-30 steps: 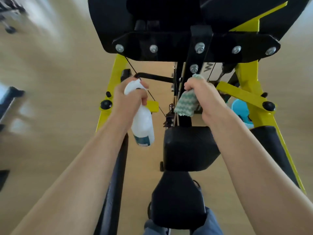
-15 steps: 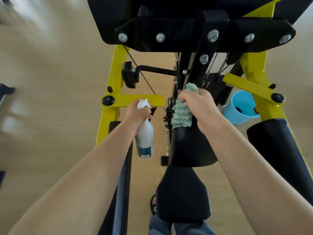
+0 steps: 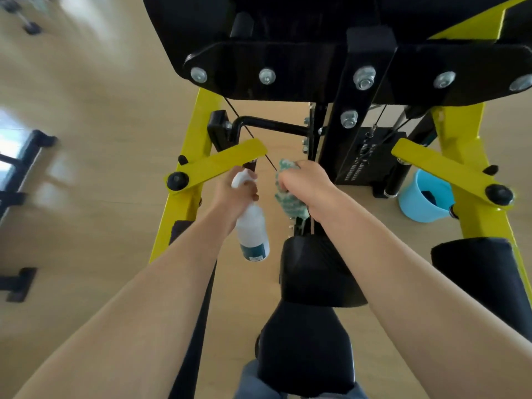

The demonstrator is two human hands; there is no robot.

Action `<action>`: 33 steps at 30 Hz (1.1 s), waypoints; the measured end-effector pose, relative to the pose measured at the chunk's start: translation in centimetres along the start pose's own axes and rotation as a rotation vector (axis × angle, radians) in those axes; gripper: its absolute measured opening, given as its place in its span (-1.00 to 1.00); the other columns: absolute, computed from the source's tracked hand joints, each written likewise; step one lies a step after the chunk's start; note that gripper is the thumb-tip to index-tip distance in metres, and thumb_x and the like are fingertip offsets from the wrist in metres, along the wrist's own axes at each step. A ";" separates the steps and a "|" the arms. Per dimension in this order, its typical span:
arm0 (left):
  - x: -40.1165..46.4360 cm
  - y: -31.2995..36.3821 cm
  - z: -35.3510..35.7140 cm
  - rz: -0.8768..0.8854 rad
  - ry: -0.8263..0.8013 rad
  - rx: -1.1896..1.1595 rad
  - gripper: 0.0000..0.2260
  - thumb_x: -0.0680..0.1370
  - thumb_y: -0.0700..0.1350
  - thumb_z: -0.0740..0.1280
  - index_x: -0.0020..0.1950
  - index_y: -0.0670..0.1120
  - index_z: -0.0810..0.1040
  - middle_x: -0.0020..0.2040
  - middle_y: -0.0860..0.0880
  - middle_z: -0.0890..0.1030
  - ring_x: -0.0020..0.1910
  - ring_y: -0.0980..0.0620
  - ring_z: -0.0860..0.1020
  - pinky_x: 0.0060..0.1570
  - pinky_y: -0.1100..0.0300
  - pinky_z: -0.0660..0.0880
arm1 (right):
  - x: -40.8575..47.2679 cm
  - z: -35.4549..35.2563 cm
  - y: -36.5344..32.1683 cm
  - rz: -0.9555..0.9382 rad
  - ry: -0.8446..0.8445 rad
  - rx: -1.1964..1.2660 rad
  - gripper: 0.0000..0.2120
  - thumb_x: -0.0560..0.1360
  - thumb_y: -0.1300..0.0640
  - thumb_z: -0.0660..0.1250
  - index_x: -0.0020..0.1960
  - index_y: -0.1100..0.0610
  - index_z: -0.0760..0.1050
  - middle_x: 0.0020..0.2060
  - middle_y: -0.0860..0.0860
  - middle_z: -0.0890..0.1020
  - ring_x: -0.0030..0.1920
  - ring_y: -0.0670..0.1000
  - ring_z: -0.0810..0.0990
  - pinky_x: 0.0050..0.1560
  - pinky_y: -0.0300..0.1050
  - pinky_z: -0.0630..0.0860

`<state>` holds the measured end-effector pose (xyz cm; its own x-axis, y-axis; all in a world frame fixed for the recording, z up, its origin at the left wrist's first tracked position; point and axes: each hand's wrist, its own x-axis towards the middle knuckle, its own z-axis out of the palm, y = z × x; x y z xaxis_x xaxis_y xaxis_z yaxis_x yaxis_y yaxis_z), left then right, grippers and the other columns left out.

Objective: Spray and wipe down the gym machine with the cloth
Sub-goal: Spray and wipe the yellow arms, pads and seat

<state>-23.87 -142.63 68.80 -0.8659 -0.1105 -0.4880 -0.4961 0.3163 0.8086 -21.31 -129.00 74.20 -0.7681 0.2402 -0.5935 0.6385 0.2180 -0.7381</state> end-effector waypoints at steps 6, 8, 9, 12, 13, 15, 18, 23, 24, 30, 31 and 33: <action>-0.1 -1.8 0.2 -0.097 0.008 0.000 -0.75 0.59 -0.22 0.35 -0.05 0.15 0.44 -0.12 -0.10 0.62 -0.25 0.04 0.57 -0.24 0.14 0.46 | 3.7 1.0 -0.1 0.144 -0.008 0.093 -0.81 0.28 0.34 0.32 -0.11 0.23 0.46 -0.09 0.16 0.48 -0.06 0.14 0.54 -0.01 0.00 0.53; 0.3 -2.3 -0.2 -0.081 0.036 0.020 -0.70 0.58 -0.17 0.39 -0.12 0.18 0.35 -0.12 -0.09 0.64 -0.19 -0.02 0.62 -0.06 0.04 0.57 | 5.0 1.2 0.2 0.194 -0.018 0.176 -0.52 0.07 0.30 0.31 0.00 0.30 0.54 0.09 0.21 0.54 0.02 0.20 0.60 0.08 0.05 0.56; 0.6 -2.5 -0.3 -0.069 0.046 0.042 -0.65 0.57 -0.15 0.41 -0.18 0.18 0.30 -0.15 -0.08 0.63 -0.14 -0.06 0.66 0.04 -0.02 0.59 | 5.6 1.1 0.6 0.222 -0.013 0.222 -0.41 0.00 0.30 0.28 0.05 0.30 0.55 0.15 0.22 0.55 0.07 0.23 0.61 0.17 0.15 0.56; 1.6 -3.2 -0.5 -0.055 0.069 0.115 -0.62 0.56 -0.04 0.47 -0.23 0.17 0.27 -0.21 -0.04 0.63 -0.04 -0.13 0.70 0.06 -0.05 0.61 | 7.1 1.1 1.5 0.261 -0.017 0.337 -0.43 -0.03 0.33 0.28 -0.01 0.22 0.54 0.23 0.22 0.55 0.15 0.26 0.61 0.22 0.33 0.54; 2.0 -3.3 -0.5 -0.041 0.073 0.137 -0.68 0.56 0.01 0.47 -0.22 0.14 0.33 -0.21 -0.06 0.65 -0.06 -0.12 0.71 0.00 -0.02 0.61 | 7.2 1.1 1.4 0.274 -0.021 0.361 -0.48 -0.01 0.34 0.29 -0.03 0.21 0.53 0.24 0.22 0.56 0.17 0.26 0.61 0.23 0.30 0.54; 2.6 -3.3 -0.3 -0.011 0.086 0.164 -0.74 0.55 0.13 0.46 -0.18 0.02 0.49 -0.18 -0.11 0.68 -0.11 -0.11 0.71 -0.08 0.00 0.61 | 7.3 1.2 1.2 0.314 -0.034 0.426 -0.55 0.12 0.38 0.33 0.02 0.22 0.53 0.23 0.23 0.58 0.17 0.26 0.62 0.24 0.24 0.55; 3.2 -2.8 -0.2 -0.036 0.099 0.177 -0.58 0.52 0.30 0.43 -0.13 -0.07 0.55 -0.14 -0.15 0.70 -0.13 -0.11 0.68 -0.10 0.01 0.59 | 7.8 1.5 1.0 0.360 -0.038 0.541 -0.63 0.39 0.44 0.27 0.19 0.29 0.48 0.16 0.27 0.60 0.12 0.26 0.64 0.22 0.22 0.56; 3.5 -2.6 -0.8 -0.060 0.031 0.207 -0.32 0.51 0.31 0.44 0.47 -0.07 0.44 0.30 -0.13 0.61 0.22 -0.16 0.63 0.16 -0.04 0.55 | 8.6 2.8 0.7 0.390 0.016 0.653 -0.70 0.52 0.42 0.22 0.23 0.25 0.42 0.19 0.27 0.54 0.16 0.24 0.58 0.24 0.21 0.52; 3.5 -2.6 -1.0 -0.042 0.019 0.224 -0.39 0.53 0.27 0.44 0.43 -0.07 0.44 0.26 -0.15 0.63 0.22 -0.17 0.62 0.08 0.00 0.52 | 8.8 3.3 0.6 0.391 0.027 0.680 -0.66 0.53 0.42 0.20 0.28 0.25 0.40 0.20 0.27 0.53 0.17 0.24 0.57 0.20 0.22 0.52; 4.8 -2.4 -3.4 -0.057 -0.119 0.338 -0.60 0.51 -0.17 0.45 0.34 -0.14 0.53 0.21 -0.18 0.60 0.22 -0.21 0.56 0.06 -0.04 0.54 | 9.7 6.8 -0.2 0.339 0.054 0.842 -0.46 0.35 0.52 0.02 0.27 0.31 0.44 0.24 0.27 0.50 0.16 0.30 0.57 0.11 0.17 0.58; 4.9 -2.2 -3.7 -0.045 -0.153 0.354 -0.67 0.51 -0.18 0.45 0.26 -0.14 0.55 0.17 -0.19 0.64 0.20 -0.21 0.58 0.10 -0.07 0.56 | 9.9 7.1 -0.1 0.307 0.039 0.821 -0.44 0.32 0.57 -0.01 0.23 0.30 0.46 0.24 0.27 0.50 0.19 0.30 0.54 0.22 0.16 0.56; 4.9 -1.8 -4.3 -0.025 -0.221 0.380 -0.86 0.55 -0.16 0.44 0.07 -0.08 0.55 0.06 -0.18 0.70 0.15 -0.18 0.62 0.18 -0.09 0.57 | 10.2 7.6 0.5 0.213 -0.021 0.727 -0.45 0.32 0.64 -0.04 0.12 0.27 0.48 0.11 0.24 0.53 0.14 0.25 0.54 0.30 0.10 0.51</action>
<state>-27.46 -147.76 66.38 -0.7990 0.0685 -0.5974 -0.4214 0.6449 0.6376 -29.19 -133.61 65.40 -0.6372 0.1873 -0.7476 0.5866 -0.5114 -0.6280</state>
